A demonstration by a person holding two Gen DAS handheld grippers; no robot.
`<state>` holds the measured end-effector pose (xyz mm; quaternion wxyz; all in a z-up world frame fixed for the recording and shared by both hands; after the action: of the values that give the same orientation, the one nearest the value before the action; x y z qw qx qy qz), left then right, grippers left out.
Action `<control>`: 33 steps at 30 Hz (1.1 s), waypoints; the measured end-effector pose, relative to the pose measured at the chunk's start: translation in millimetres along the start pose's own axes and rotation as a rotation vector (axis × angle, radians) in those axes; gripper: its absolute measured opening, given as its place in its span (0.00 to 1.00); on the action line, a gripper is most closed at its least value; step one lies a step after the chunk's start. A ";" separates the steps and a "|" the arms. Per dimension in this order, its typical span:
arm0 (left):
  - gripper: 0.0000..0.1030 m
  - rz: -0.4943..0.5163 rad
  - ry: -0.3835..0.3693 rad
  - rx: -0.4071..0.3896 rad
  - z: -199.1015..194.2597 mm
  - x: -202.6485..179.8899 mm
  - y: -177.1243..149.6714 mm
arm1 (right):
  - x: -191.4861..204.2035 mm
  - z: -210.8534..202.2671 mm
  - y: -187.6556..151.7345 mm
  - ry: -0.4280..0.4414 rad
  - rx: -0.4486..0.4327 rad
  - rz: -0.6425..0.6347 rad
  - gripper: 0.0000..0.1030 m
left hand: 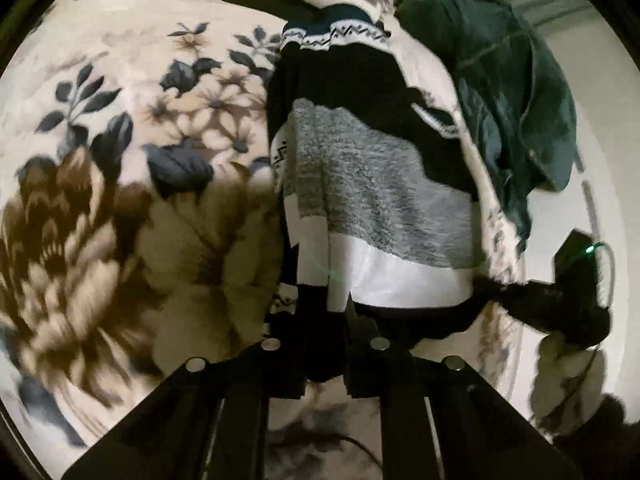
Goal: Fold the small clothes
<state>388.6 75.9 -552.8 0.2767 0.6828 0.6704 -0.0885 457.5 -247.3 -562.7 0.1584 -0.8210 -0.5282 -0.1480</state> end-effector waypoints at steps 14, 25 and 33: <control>0.92 -0.501 -0.424 -0.180 25.1 -8.6 -88.1 | 16.1 17.1 100.2 0.238 0.184 -0.074 0.97; 0.51 -0.763 -0.343 -0.434 50.3 13.0 -46.5 | 74.4 112.1 134.1 0.387 0.341 -0.177 0.96; 0.34 -0.513 -0.269 -0.357 -8.9 18.5 -9.2 | 58.8 71.1 86.3 0.369 0.161 -0.089 0.18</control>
<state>379.1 95.9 -556.9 0.4464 0.4148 0.7829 -0.1259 565.2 -203.3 -611.9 0.3108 -0.7404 -0.5363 -0.2600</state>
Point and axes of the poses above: each gripper's, at about its wrist camera, not at the fingertips, and z roughly the way its jaws point, x to its left, y to its top, the point moved 2 cm from there along z, roughly the way its jaws point, and after that the axes turned 12 degrees about z, right-handed, at the moved point
